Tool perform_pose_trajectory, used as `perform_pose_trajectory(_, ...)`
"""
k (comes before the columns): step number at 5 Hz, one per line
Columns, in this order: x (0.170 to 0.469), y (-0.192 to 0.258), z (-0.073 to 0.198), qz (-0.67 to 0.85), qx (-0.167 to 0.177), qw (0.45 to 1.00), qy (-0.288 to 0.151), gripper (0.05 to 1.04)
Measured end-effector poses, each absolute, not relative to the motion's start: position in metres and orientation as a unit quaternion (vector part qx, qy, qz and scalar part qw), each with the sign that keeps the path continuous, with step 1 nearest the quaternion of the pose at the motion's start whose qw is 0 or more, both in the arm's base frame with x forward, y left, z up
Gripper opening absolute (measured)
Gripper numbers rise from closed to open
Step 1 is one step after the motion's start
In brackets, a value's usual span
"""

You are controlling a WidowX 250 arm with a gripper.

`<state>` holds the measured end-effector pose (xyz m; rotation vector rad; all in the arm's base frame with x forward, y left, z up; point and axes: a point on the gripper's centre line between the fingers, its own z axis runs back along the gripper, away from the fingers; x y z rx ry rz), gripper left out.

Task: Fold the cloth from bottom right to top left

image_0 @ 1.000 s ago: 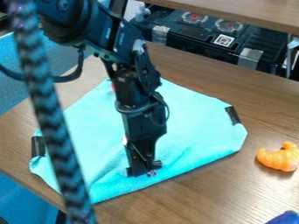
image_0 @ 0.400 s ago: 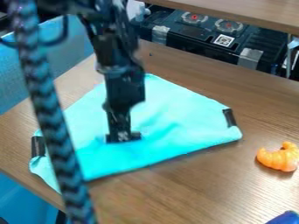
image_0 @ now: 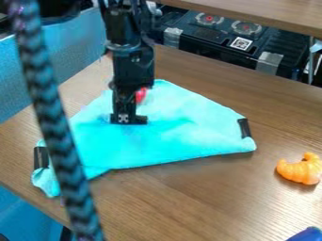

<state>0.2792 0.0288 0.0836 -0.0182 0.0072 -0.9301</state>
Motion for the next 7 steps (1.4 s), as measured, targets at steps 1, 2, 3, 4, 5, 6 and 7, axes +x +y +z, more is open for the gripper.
perform_pose_trajectory(1,0.298,0.038,0.079,-0.445,-0.064,0.893,0.019,0.056)
perform_pose_trajectory(2,0.311,0.04,0.08,-0.434,-0.07,0.898,0.018,0.055)
perform_pose_trajectory(3,0.323,0.047,0.087,-0.417,-0.081,0.905,0.01,0.055)
perform_pose_trajectory(4,0.331,0.055,0.098,-0.407,-0.082,0.91,-0.005,0.055)
perform_pose_trajectory(5,0.341,0.061,0.102,-0.398,-0.079,0.914,-0.013,0.055)
perform_pose_trajectory(6,0.356,0.071,0.098,-0.381,-0.083,0.921,-0.012,0.055)
perform_pose_trajectory(7,0.375,0.079,0.09,-0.368,-0.076,0.927,-0.01,0.055)
